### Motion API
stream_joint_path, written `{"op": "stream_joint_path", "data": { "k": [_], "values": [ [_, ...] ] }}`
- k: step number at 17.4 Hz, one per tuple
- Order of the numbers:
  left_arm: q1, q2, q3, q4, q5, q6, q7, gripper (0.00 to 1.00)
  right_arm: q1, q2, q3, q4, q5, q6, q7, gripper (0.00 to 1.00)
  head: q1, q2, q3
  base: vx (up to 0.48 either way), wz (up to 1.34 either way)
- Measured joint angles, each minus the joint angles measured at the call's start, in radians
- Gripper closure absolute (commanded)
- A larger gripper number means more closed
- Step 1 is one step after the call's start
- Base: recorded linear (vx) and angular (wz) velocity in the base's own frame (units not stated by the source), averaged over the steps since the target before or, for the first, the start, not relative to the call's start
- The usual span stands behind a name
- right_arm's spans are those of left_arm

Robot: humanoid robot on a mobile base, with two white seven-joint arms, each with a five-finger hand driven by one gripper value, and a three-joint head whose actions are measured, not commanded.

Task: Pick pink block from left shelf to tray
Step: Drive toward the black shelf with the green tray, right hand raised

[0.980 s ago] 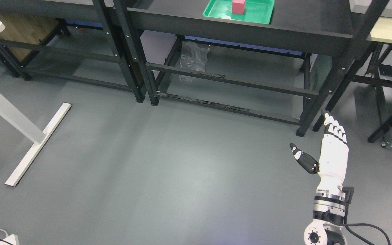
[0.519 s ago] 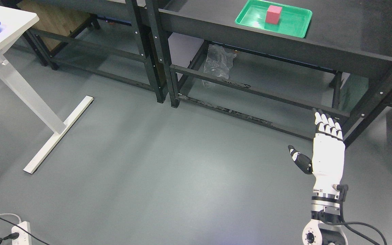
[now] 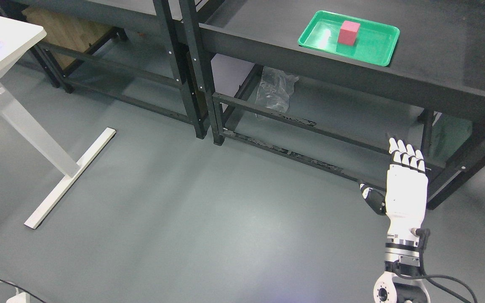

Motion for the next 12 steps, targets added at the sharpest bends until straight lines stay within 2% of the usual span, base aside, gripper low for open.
{"op": "stream_joint_path", "data": {
  "k": [12],
  "values": [
    [0.000, 0.000, 0.000, 0.000, 0.000, 0.000, 0.000, 0.00, -0.003, 0.001, 0.001, 0.001, -0.005, -0.003, 0.000, 0.01, 0.0000, 0.000, 0.000, 0.278, -0.08]
  ]
}}
